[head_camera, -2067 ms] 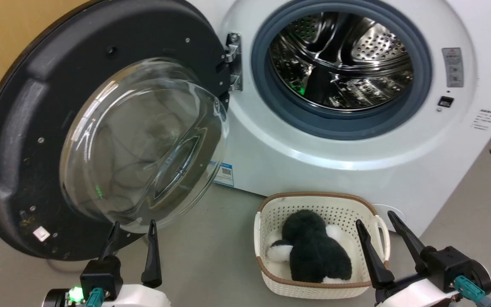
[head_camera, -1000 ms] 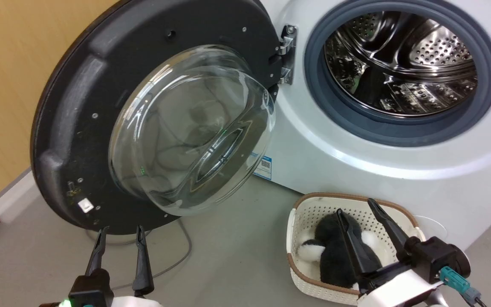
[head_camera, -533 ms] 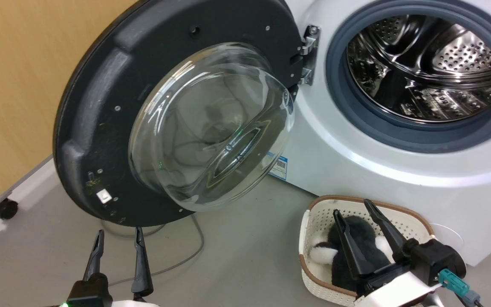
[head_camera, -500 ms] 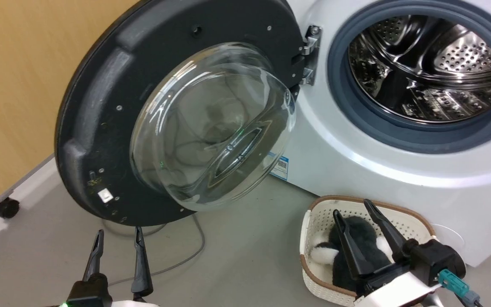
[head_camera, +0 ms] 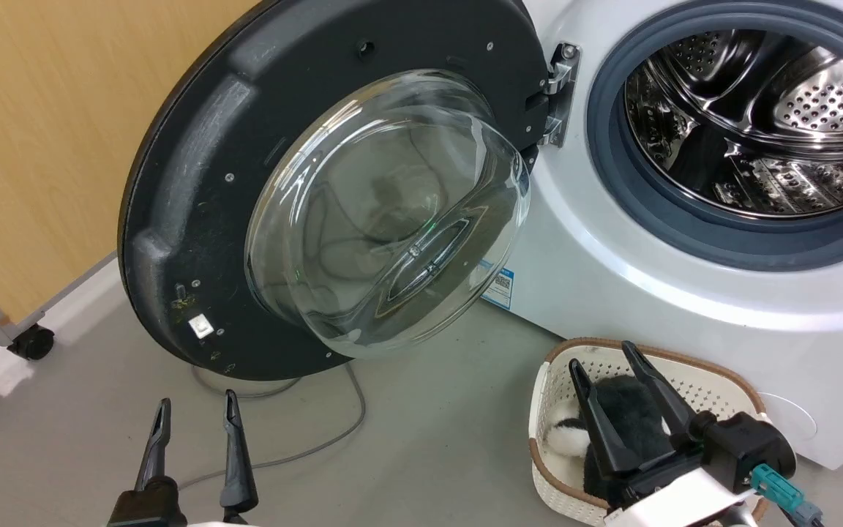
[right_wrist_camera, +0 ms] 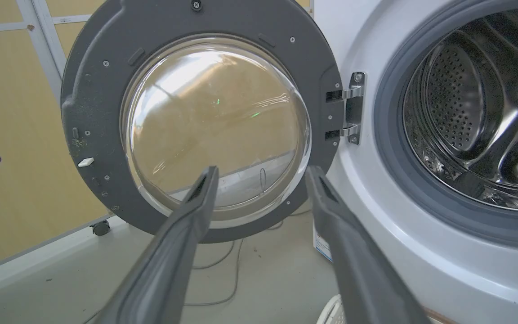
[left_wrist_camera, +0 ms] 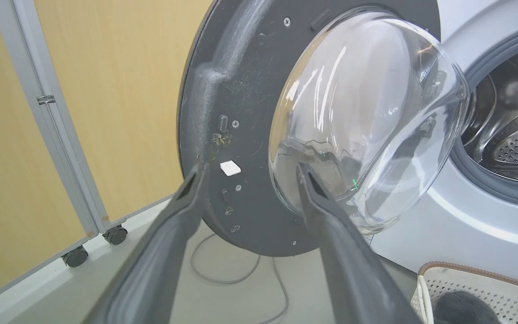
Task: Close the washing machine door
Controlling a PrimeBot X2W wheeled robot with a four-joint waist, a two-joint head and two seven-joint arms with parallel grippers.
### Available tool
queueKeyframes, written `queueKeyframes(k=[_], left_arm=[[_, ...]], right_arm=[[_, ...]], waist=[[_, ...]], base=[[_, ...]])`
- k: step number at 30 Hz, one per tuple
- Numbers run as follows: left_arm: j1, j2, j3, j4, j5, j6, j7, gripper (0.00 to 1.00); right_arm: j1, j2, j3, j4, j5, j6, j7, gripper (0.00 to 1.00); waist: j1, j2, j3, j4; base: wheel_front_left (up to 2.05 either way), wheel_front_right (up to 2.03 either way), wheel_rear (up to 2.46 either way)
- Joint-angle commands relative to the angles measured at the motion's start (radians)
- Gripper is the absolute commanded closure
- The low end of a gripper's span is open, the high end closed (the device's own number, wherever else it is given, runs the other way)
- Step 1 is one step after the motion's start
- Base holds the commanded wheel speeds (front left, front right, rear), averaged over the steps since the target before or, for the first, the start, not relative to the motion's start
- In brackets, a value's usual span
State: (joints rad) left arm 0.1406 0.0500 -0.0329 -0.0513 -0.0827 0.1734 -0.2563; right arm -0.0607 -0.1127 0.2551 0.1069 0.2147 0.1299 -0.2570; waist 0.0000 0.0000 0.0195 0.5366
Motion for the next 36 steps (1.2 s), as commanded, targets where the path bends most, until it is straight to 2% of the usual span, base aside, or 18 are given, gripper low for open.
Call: queueKeyframes(k=[1, 3, 4, 5, 12, 19, 22, 24, 29, 31, 36], left_arm=[[0.009, 0.0, 0.002, -0.003, -0.005, 0.004, -0.006, 0.0], [0.009, 0.0, 0.002, -0.003, -0.006, 0.003, -0.006, 0.0], [0.009, 0.0, 0.001, -0.004, -0.007, 0.001, -0.006, 0.7], [0.008, 0.0, 0.001, -0.008, -0.014, -0.001, -0.006, 1.0], [-0.05, 0.026, 0.081, -0.056, -0.055, -0.032, -0.006, 1.0], [-0.19, 0.084, 0.226, -0.018, -0.21, -0.119, -0.004, 1.0], [-0.288, 0.108, 0.301, 0.055, -0.345, -0.154, 0.035, 1.0], [-0.353, 0.144, 0.355, 0.123, -0.425, -0.173, 0.072, 1.0], [-0.499, 0.203, 0.471, 0.316, -0.623, -0.207, 0.167, 1.0], [-0.518, 0.218, 0.488, 0.358, -0.656, -0.216, 0.191, 1.0], [-0.602, 0.257, 0.561, 0.534, -0.825, -0.252, 0.306, 1.0]], right_arm=[[-0.012, -0.005, -0.001, 0.003, 0.006, 0.001, -0.005, 0.0], [-0.012, -0.005, -0.002, 0.003, 0.006, 0.001, -0.005, 0.0], [-0.011, -0.006, -0.002, 0.003, 0.006, 0.001, -0.005, 0.0], [-0.011, -0.005, -0.003, 0.003, 0.005, 0.001, -0.005, 0.0], [0.003, -0.004, -0.019, -0.009, -0.002, 0.001, -0.005, 0.0], [0.039, -0.005, -0.071, -0.044, -0.03, 0.001, -0.005, 0.0], [0.058, -0.007, -0.094, -0.058, -0.043, 0.001, -0.005, 0.0], [0.062, -0.008, -0.097, -0.067, -0.049, 0.001, -0.005, 0.0], [0.054, -0.018, -0.094, -0.076, -0.056, 0.001, -0.005, 0.0], [0.05, -0.018, -0.09, -0.075, -0.056, 0.001, -0.005, 0.0], [0.031, -0.021, -0.079, -0.076, -0.058, 0.001, -0.005, 0.0]], waist=[[0.0, 0.0, 0.0, 0.0], [0.0, 0.0, 0.0, 0.0], [0.0, 0.0, 0.0, 0.0], [0.0, 0.0, 0.0, 0.0], [0.0, 0.0, 0.014, -0.001], [0.0, 0.0, 0.049, -0.006], [0.0, 0.0, 0.063, -0.007], [0.0, 0.0, 0.076, -0.021], [0.0, 0.0, 0.103, -0.05], [0.0, 0.0, 0.108, -0.057], [0.0, 0.0, 0.124, -0.084]], base=[[0.0, 0.0, 0.0], [0.0, 0.0, 0.0], [0.0, 0.0, 0.0], [0.0, 0.0, 0.0], [0.0, 0.0, 0.0], [0.0, 0.0, 0.0], [0.0, 0.0, 0.0], [0.0, 0.0, 0.0], [0.0, 0.0, 0.0], [0.0, 0.0, 0.0], [0.0, 0.0, 0.0]])
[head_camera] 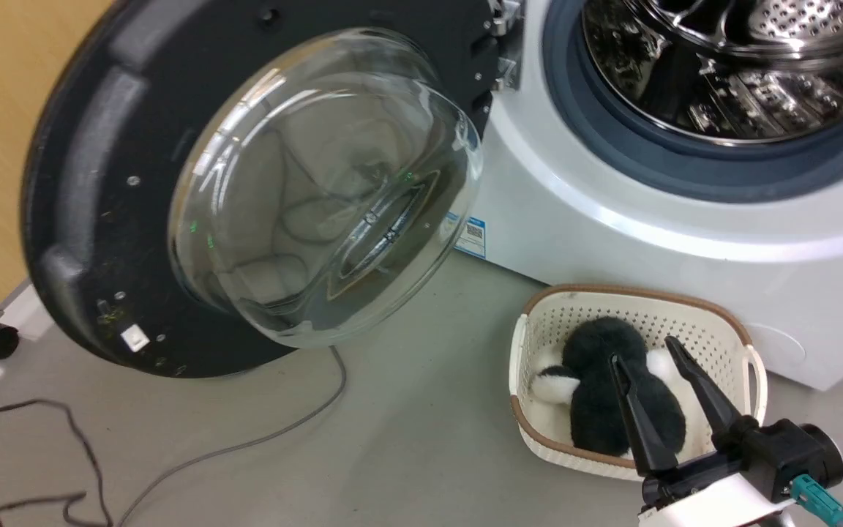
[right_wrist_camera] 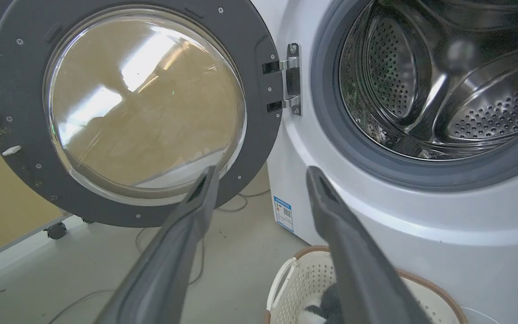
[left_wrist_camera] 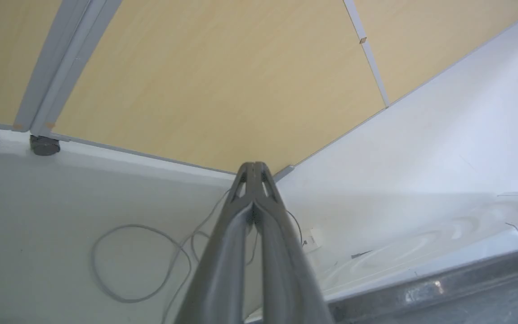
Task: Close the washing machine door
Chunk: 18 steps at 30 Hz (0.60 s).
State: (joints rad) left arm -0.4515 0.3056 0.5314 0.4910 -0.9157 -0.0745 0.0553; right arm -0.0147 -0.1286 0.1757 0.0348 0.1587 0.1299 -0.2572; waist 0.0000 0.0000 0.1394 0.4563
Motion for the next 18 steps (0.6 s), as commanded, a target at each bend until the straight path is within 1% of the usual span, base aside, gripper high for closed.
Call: queueKeyframes(k=[1, 3, 5, 7, 13, 18], left_arm=[[-0.026, 0.002, 0.009, 0.019, -0.026, -0.008, 0.02, 1.0], [-0.064, -0.006, 0.04, 0.072, -0.109, -0.011, 0.083, 1.0], [-0.097, -0.01, 0.078, 0.119, -0.188, -0.005, 0.143, 1.0], [-0.117, -0.006, 0.102, 0.157, -0.246, 0.0, 0.202, 1.0], [-0.131, -0.009, 0.11, 0.217, -0.348, -0.011, 0.376, 1.0], [-0.099, -0.028, 0.079, 0.194, -0.398, -0.038, 0.519, 1.0]], right_arm=[[-0.016, -0.005, 0.0, -0.005, -0.003, 0.001, -0.005, 0.0], [-0.017, -0.008, -0.002, -0.006, -0.003, 0.001, -0.005, 0.0], [-0.018, -0.01, 0.008, -0.001, 0.013, 0.001, -0.005, 0.0], [-0.022, -0.015, 0.015, 0.002, 0.02, 0.001, -0.005, 0.0], [-0.024, -0.016, 0.015, 0.006, 0.035, 0.001, -0.005, 0.0], [-0.02, -0.02, 0.022, 0.012, 0.053, 0.001, -0.005, 0.0]], waist=[[0.0, 0.0, 0.007, -0.006], [0.0, 0.0, 0.012, -0.009], [0.0, 0.0, 0.017, -0.014], [0.0, 0.0, 0.018, -0.021], [0.0, 0.0, 0.014, -0.034], [0.0, 0.0, 0.002, -0.042]], base=[[0.0, 0.0, 0.0], [0.0, 0.0, 0.0], [0.0, 0.0, 0.0], [0.0, 0.0, 0.0], [0.0, 0.0, 0.0], [0.0, 0.0, 0.0]])
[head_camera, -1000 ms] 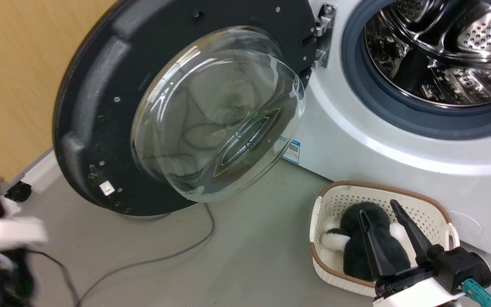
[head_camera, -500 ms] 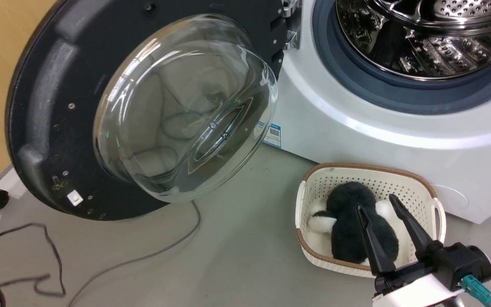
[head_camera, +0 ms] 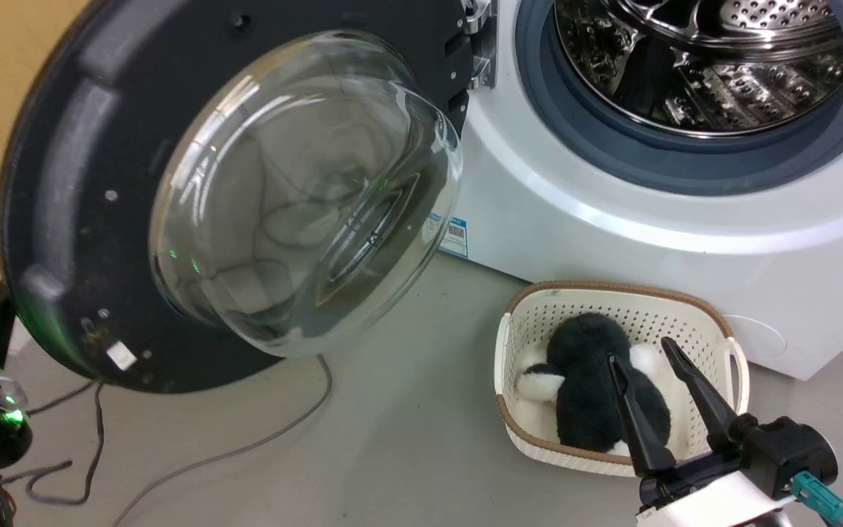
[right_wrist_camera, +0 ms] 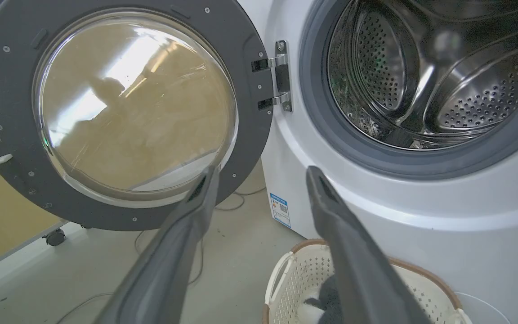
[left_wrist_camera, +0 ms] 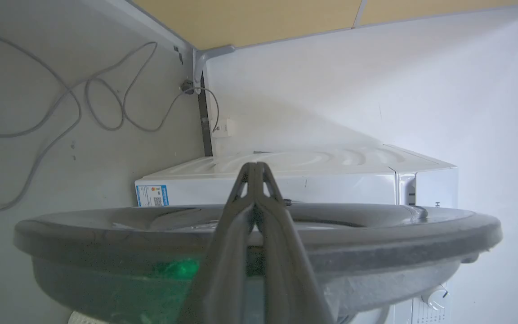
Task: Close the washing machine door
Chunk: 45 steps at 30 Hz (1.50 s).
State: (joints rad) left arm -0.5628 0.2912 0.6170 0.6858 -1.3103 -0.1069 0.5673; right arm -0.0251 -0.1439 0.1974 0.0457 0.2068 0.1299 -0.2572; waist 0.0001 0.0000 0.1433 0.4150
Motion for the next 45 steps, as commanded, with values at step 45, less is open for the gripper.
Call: queueKeyframes(k=[45], left_arm=[[0.532, -0.241, -0.663, -0.696, -0.295, 0.077, 0.188, 1.0]], right_arm=[[0.028, 0.054, -0.048, -0.004, 0.0, 0.001, -0.005, 0.0]], waist=[[-0.0001, 0.0, -0.046, -0.494]], base=[[0.0, 0.0, 0.0]])
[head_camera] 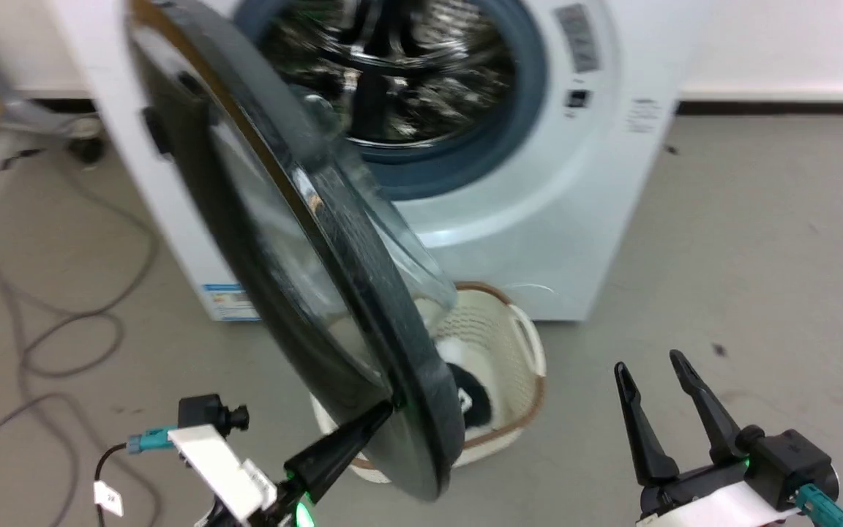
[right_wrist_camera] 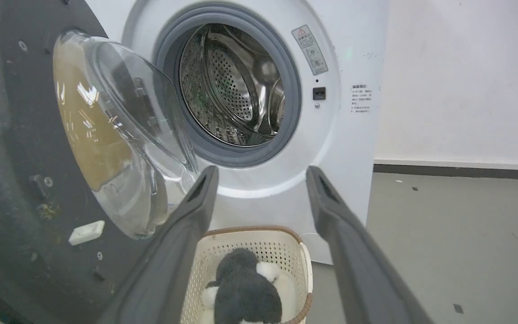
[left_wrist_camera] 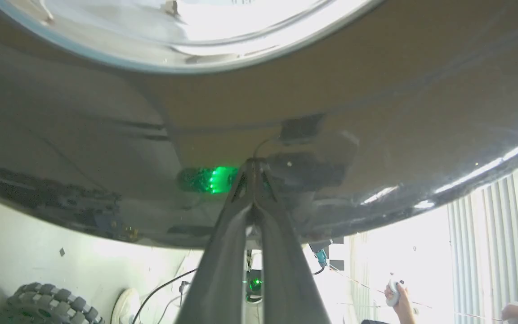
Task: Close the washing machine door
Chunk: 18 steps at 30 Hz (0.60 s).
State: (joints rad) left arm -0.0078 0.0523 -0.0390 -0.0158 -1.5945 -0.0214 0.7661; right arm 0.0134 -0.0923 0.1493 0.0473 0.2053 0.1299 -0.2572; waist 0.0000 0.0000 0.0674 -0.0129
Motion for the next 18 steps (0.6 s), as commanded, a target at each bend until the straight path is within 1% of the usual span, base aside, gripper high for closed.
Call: queueKeyframes(k=[1, 3, 6, 9, 13, 18], left_arm=[[-0.035, -0.002, -0.017, 0.016, -0.029, -0.012, -0.032, 1.0], [-0.061, -0.002, -0.033, 0.037, -0.065, -0.018, -0.083, 1.0], [-0.103, -0.002, -0.062, 0.07, -0.08, -0.032, -0.148, 1.0], [-0.152, -0.002, -0.083, 0.109, -0.071, -0.047, -0.215, 1.0], [-0.232, -0.002, -0.095, 0.176, -0.032, -0.063, -0.316, 1.0], [-0.346, -0.002, -0.113, 0.266, -0.023, -0.078, -0.441, 1.0]], right_arm=[[-0.012, 0.003, -0.002, -0.007, 0.002, 0.001, -0.005, 0.0], [-0.014, 0.004, -0.003, -0.01, 0.002, 0.001, -0.005, 0.0], [-0.019, 0.007, -0.005, -0.014, 0.003, 0.001, -0.005, 0.0], [-0.022, 0.011, -0.005, -0.016, 0.005, 0.001, -0.005, 0.0], [-0.028, 0.017, -0.006, -0.021, 0.004, 0.001, -0.005, 0.0], [-0.027, 0.024, -0.013, -0.023, 0.006, 0.001, -0.005, 0.0]], waist=[[0.0, 0.0, 0.036, -0.084], [0.0, 0.0, 0.048, -0.12], [0.0, 0.0, 0.065, -0.172], [0.0, 0.0, 0.08, -0.216], [0.0, 0.0, 0.1, -0.263], [0.0, 0.0, 0.116, -0.298]], base=[[0.0, 0.0, 0.0], [0.0, 0.0, 0.0], [0.0, 0.0, 0.0], [0.0, 0.0, 0.0], [0.0, 0.0, 0.0], [0.0, 0.0, 0.0]])
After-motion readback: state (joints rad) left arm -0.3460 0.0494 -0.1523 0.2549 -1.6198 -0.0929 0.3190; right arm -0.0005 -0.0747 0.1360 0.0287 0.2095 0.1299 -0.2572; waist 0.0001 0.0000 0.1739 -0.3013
